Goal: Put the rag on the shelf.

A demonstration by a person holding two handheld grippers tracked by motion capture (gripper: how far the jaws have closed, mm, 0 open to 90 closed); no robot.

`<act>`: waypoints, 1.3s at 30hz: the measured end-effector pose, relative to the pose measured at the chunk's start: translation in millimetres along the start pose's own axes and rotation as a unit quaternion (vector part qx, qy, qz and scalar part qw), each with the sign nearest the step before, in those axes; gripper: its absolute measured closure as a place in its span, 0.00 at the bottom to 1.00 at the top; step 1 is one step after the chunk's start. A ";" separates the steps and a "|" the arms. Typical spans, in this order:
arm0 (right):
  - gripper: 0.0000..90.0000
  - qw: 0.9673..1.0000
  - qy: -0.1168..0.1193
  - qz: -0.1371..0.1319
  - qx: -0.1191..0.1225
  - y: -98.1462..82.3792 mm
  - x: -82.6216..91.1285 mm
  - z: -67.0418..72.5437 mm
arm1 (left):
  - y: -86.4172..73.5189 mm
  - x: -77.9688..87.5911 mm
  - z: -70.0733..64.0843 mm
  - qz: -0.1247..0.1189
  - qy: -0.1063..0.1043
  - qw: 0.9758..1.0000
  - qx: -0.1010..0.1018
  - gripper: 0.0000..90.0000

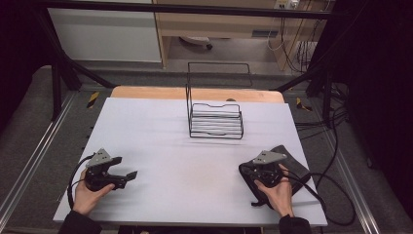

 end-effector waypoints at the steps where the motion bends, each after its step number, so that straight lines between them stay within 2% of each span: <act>1: 0.91 1.000 -0.001 -0.003 -0.001 0.8 -0.7 0.0 | 0.0 -0.1 0.0 0.000 0.000 1.000 0.000 0.13; 8: 0.92 1.000 0.007 -0.008 0.010 3.8 -1.5 3.7 | 0.1 0.1 0.1 0.000 0.001 1.000 0.000 0.13; 9: 0.92 1.000 0.015 -0.014 0.008 5.4 -0.5 5.4 | 0.2 0.1 0.0 0.000 0.001 1.000 0.000 0.13; 14: 0.92 0.999 0.022 -0.019 0.012 9.9 -0.6 10.6 | 0.3 0.1 0.1 0.000 0.001 1.000 0.001 0.13; 24: 0.92 0.997 0.066 -0.029 0.017 24.4 -5.2 34.3 | 1.0 -0.1 -0.2 0.004 0.004 1.000 -0.003 0.13; 39: 0.92 0.994 0.101 -0.028 0.030 44.4 -24.0 66.6 | 0.9 -1.1 -0.6 0.009 0.005 1.000 -0.005 0.12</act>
Point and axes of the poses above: each handheld gripper's, and its own axes: x roughly backward along the jaws, y roughly out of its top, z roughly to its left, the point moved 1 cm from there along -x, roughly forward along the jaws, and after that the axes turned 6 degrees about -y, right-handed, at the moved point
